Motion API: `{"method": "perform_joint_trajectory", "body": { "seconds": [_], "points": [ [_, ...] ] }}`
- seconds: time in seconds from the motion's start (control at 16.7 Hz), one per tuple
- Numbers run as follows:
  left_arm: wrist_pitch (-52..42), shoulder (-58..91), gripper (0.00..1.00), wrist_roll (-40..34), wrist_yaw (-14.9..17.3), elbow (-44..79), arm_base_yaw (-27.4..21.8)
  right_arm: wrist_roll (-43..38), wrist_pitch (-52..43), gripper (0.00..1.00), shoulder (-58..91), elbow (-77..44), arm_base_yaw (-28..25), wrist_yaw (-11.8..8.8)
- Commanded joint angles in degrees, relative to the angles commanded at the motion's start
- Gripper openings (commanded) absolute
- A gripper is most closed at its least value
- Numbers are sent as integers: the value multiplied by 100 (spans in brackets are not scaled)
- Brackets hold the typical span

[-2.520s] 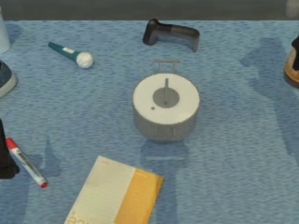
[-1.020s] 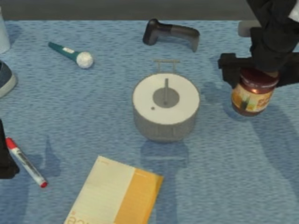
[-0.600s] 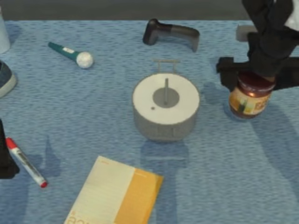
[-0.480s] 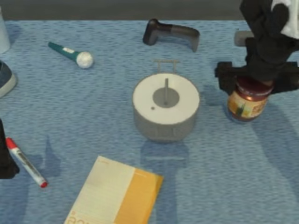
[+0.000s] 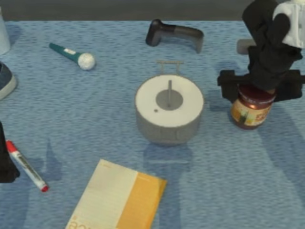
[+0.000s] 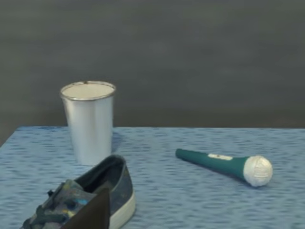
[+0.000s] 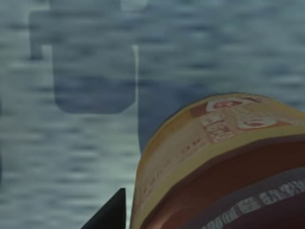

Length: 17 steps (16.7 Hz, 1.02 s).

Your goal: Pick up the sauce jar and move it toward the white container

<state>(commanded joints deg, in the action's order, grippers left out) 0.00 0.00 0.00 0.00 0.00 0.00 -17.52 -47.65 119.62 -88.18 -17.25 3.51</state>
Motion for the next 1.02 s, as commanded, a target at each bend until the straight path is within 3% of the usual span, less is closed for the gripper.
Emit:
{"method": "perform_joint_trajectory", "body": {
  "seconds": [0.66, 1.02],
  "points": [
    [0, 0, 100, 0, 0, 0, 0, 0, 0, 98, 0, 0, 0, 0],
    [0, 0, 100, 0, 0, 0, 0, 0, 0, 100, 0, 0, 0, 0]
  ]
}}
